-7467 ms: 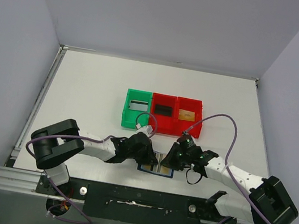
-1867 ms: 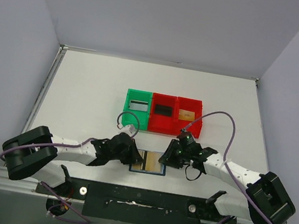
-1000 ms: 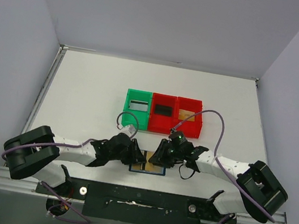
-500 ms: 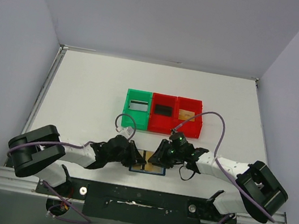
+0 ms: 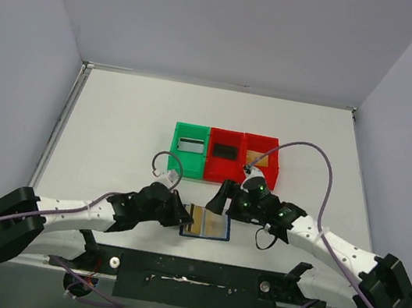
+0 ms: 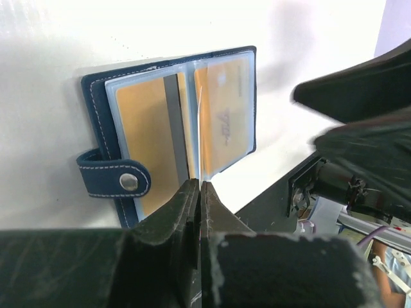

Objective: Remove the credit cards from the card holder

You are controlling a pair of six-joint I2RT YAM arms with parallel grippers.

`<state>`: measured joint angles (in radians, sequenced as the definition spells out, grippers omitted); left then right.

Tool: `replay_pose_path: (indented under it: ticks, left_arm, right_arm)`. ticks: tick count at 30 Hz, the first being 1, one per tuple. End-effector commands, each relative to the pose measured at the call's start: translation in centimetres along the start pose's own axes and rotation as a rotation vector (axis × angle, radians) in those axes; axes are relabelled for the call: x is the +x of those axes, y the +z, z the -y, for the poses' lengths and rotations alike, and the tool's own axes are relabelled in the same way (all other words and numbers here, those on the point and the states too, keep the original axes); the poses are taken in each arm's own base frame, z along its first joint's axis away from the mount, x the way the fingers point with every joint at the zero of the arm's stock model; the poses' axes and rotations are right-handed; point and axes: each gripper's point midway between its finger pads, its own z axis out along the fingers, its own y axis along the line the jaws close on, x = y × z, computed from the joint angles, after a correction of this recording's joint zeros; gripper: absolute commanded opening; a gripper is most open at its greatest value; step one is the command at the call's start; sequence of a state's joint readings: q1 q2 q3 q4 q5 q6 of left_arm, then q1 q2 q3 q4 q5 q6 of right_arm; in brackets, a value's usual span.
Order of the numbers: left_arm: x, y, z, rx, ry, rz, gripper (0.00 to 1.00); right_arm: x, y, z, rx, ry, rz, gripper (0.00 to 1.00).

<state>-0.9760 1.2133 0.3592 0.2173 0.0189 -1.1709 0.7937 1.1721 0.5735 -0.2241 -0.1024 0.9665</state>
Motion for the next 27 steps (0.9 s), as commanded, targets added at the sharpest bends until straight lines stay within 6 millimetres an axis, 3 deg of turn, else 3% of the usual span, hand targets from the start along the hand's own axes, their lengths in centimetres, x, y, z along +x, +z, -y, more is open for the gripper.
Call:
replay_pose_path:
  ticks: [1, 5, 11, 13, 17, 23, 27]
  left_arm:
    - [-1.7, -1.7, 1.7, 0.035, 0.059, 0.051, 0.0]
    - [-2.6, -3.2, 2.9, 0.116, 0.057, 0.102, 0.0]
    - [-4.3, -5.4, 5.8, 0.263, 0.062, 0.192, 0.0]
    - [-4.7, -5.9, 6.5, 0.298, 0.061, 0.216, 0.0]
    - [-5.3, -6.6, 7.7, 0.372, 0.045, 0.252, 0.0]
    - [-5.8, -7.3, 9.7, 0.476, 0.026, 0.273, 0.0]
    - [-6.1, -7.9, 10.8, 0.522, 0.012, 0.279, 0.0]
  right_arm:
    - [-5.3, -3.8, -3.6, -0.091, -0.116, 0.233, 0.85]
    - [-6.8, -5.3, -4.2, -0.163, -0.161, 0.364, 0.89]
    - [-7.4, -8.2, -5.6, -0.332, -0.173, 0.498, 0.89]
    - [-7.5, -8.6, -5.5, -0.353, -0.137, 0.489, 0.9]
    - [-6.9, -8.9, -7.2, -0.484, -0.143, 0.421, 0.9]
    - [-5.0, -8.5, -10.4, -0.67, -0.172, 0.268, 0.79]
    - [-4.7, -8.1, -10.4, -0.688, -0.162, 0.241, 0.74]
